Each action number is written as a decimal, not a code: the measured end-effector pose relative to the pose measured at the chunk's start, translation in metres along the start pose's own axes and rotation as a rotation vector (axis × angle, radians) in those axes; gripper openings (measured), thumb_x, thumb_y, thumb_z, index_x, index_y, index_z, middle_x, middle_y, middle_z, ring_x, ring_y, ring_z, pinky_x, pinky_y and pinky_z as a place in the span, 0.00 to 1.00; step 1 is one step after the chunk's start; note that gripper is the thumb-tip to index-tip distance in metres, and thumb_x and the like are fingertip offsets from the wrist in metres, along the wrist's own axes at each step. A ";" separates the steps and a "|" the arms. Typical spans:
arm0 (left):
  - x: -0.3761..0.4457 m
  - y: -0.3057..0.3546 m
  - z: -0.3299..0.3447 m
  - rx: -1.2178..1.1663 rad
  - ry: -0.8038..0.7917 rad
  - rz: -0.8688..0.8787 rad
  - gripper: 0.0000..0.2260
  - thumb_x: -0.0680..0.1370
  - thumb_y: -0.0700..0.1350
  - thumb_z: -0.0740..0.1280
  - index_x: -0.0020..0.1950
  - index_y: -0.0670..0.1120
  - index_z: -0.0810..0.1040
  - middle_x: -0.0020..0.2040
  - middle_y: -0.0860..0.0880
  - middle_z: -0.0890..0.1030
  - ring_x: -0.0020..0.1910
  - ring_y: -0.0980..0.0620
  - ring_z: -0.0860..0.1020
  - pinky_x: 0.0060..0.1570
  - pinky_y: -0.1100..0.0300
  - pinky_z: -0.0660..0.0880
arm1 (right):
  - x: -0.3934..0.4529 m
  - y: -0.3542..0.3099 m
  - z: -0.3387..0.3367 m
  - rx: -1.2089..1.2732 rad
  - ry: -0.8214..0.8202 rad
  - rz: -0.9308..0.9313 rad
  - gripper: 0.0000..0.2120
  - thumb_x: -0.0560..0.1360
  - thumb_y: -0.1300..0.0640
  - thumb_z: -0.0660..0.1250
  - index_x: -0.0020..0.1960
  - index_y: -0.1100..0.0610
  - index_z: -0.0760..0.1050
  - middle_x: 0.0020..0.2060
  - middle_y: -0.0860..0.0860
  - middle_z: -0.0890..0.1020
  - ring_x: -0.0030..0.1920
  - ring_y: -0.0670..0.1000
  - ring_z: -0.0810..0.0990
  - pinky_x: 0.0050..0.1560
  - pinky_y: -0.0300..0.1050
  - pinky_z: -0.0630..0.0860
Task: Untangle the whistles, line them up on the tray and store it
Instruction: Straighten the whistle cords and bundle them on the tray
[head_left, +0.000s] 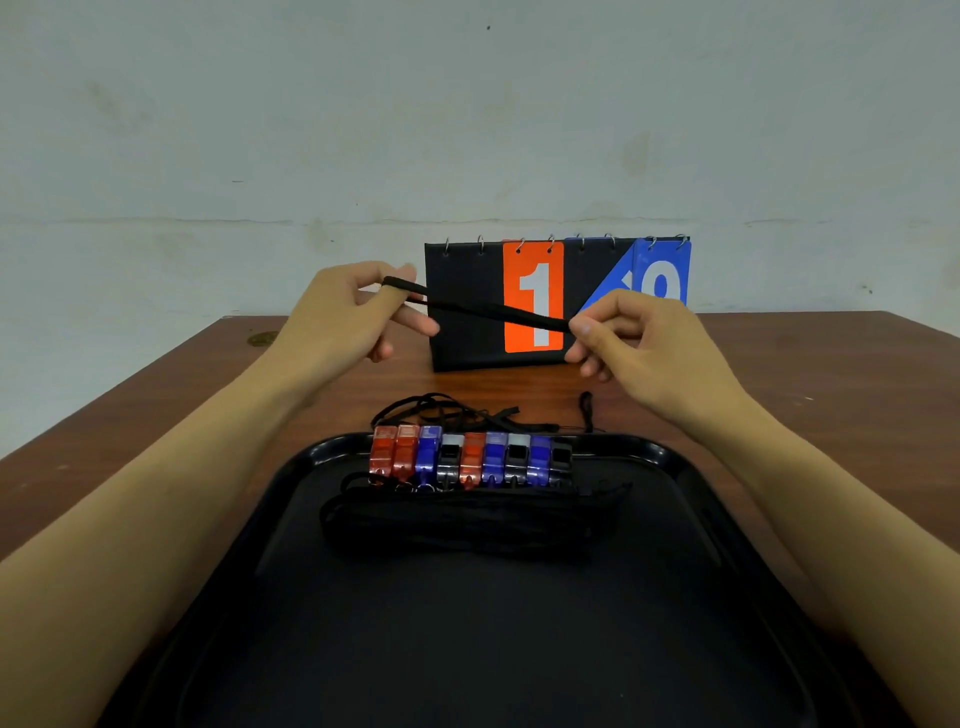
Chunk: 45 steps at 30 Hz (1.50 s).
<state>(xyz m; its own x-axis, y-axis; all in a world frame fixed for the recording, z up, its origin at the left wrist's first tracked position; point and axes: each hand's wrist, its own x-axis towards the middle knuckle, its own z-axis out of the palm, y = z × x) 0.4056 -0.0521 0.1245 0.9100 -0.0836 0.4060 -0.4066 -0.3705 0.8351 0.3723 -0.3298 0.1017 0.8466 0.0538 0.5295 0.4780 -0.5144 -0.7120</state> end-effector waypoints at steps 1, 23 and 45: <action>-0.001 -0.001 -0.003 0.083 -0.023 0.042 0.11 0.84 0.54 0.63 0.51 0.50 0.81 0.40 0.51 0.89 0.23 0.55 0.72 0.28 0.67 0.73 | 0.001 0.000 -0.002 -0.010 0.016 -0.007 0.05 0.81 0.54 0.68 0.47 0.52 0.80 0.37 0.48 0.87 0.34 0.43 0.84 0.39 0.35 0.79; -0.007 0.001 -0.050 0.393 -1.003 -0.372 0.18 0.78 0.57 0.66 0.36 0.46 0.83 0.32 0.44 0.84 0.23 0.57 0.74 0.23 0.66 0.63 | -0.005 0.003 -0.016 -0.265 -0.442 -0.077 0.05 0.78 0.49 0.71 0.44 0.47 0.80 0.42 0.44 0.85 0.45 0.45 0.83 0.51 0.44 0.80; -0.011 0.011 -0.031 0.841 -1.217 -0.604 0.18 0.79 0.61 0.68 0.43 0.48 0.86 0.39 0.51 0.88 0.27 0.60 0.79 0.26 0.67 0.62 | -0.012 -0.017 -0.011 -0.348 -0.956 0.020 0.06 0.75 0.46 0.74 0.46 0.48 0.82 0.42 0.43 0.85 0.39 0.40 0.81 0.38 0.33 0.75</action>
<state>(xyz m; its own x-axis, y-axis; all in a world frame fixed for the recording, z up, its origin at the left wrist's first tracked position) 0.3885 -0.0267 0.1409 0.6004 -0.2445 -0.7614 -0.1958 -0.9681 0.1565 0.3513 -0.3308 0.1127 0.7588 0.6259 -0.1800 0.4965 -0.7348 -0.4620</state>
